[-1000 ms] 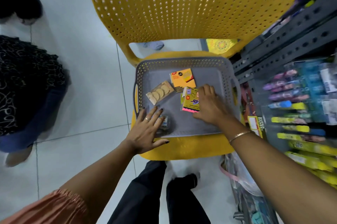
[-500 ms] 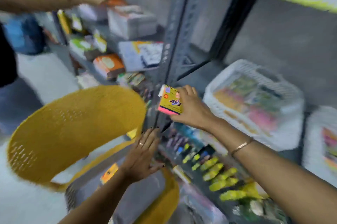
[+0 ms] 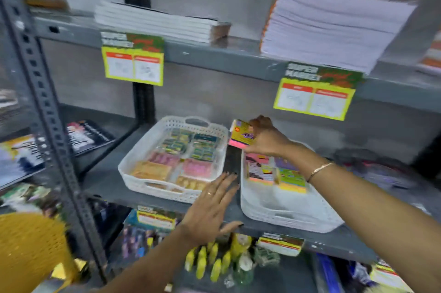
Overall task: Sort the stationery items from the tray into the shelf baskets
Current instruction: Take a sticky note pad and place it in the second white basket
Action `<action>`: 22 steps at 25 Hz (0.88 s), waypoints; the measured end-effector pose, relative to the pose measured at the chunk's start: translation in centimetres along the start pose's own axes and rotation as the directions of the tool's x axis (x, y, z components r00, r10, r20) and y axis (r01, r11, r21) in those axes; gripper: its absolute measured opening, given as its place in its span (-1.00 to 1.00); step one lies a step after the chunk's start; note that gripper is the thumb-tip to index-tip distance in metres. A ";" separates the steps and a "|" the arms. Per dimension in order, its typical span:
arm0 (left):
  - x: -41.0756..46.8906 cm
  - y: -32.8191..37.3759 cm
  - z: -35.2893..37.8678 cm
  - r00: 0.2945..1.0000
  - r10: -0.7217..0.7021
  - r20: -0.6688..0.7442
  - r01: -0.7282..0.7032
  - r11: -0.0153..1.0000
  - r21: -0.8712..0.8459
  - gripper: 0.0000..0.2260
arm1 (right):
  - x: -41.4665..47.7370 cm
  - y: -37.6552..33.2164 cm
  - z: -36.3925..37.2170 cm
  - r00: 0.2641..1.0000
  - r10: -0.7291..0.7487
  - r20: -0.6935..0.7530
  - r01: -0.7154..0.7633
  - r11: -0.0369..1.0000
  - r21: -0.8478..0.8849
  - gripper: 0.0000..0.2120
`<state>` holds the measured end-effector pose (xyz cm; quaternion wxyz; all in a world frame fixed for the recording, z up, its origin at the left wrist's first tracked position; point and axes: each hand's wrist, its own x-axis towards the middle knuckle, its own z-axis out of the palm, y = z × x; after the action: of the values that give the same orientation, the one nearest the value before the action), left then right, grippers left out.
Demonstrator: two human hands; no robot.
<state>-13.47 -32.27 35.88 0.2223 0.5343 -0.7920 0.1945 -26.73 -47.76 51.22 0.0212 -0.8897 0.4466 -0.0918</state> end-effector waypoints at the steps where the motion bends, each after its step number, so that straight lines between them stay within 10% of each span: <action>1: 0.4 1.0 1.0 1.000 -0.020 0.021 0.021 0.999 -0.032 -0.34 | -1.0 2.3 -0.2 0.999 0.037 0.017 -0.037 0.999 0.001 -0.28; 9: -0.5 2.1 6.0 0.910 -0.157 0.384 0.193 0.980 -0.057 -0.23 | -7.8 9.9 6.5 0.935 0.163 0.314 -0.187 0.981 0.046 -0.16; 22: 0.7 1.7 6.6 0.879 -0.195 0.436 0.230 0.973 -0.027 -0.22 | -7.0 8.6 11.2 0.869 0.101 0.484 -0.136 0.990 0.039 -0.40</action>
<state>-16.26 -35.78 30.68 0.0827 0.6386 -0.7649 0.0151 -35.57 -47.84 38.19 0.1687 -0.8543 0.4775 0.1172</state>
